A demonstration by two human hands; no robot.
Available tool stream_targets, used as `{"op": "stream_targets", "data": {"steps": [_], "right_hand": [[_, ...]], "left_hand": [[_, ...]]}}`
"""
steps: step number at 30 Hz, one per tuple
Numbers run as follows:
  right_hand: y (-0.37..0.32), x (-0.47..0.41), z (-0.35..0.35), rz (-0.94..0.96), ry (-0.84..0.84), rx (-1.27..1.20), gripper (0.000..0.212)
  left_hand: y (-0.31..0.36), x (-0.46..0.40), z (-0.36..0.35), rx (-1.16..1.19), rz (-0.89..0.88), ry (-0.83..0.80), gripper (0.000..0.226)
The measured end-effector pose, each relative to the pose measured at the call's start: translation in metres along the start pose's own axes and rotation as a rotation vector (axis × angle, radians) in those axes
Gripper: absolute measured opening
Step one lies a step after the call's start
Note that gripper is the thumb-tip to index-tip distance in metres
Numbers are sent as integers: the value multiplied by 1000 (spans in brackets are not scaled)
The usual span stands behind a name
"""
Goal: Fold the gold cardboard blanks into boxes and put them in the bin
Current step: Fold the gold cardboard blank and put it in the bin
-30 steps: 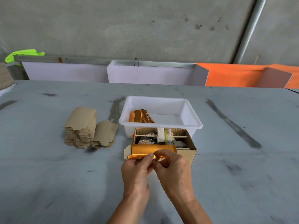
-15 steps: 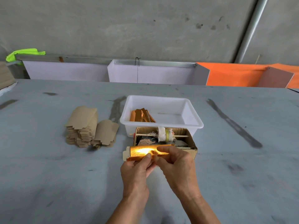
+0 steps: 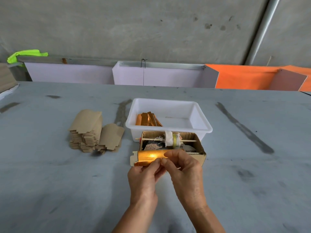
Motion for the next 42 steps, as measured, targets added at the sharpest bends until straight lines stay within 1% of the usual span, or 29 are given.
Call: {"op": "stream_targets", "data": {"steps": [4, 10, 12, 16, 18, 20, 23, 26, 32, 37, 42], "right_hand": [[6, -2, 0, -35, -6, 35, 16], [10, -3, 0, -31, -1, 62, 17], [11, -3, 0, -30, 17, -15, 17], [5, 0, 2, 17, 29, -276, 18], [0, 3, 3, 62, 8, -319, 13], [-3, 5, 4, 109, 24, -302, 8], [-4, 6, 5, 189, 72, -222, 13], [-3, 5, 5, 210, 82, -162, 16], [0, 4, 4, 172, 97, -135, 19], [8, 4, 3, 95, 66, -134, 23], [13, 3, 0, 44, 38, -107, 20]], "left_hand": [[-1, 0, 0, -14, -22, -8, 9], [-3, -1, 2, -24, -18, -4, 8], [-4, -2, 2, -18, -15, -3, 8], [-5, -3, 4, -4, 4, 3, 12], [-5, -3, 4, -2, 13, 10, 15], [-4, -3, 5, 1, 15, 15, 14], [-2, -3, 3, 3, 24, 17, 13], [-2, -2, 1, 12, 30, 13, 12], [-3, -2, 0, 4, 18, 1, 15], [-2, -2, 0, 16, -5, -6, 14], [-2, -3, 1, 21, -8, 2, 14]]}}
Point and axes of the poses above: each hand's wrist, its own x-axis away from the middle knuckle, its own z-axis out of the back of the hand, y = z × x, the point moved 1 cm from there along -x, towards the middle knuckle, and after that the axes turned 6 degrees about -y, right-handed, at the moved point
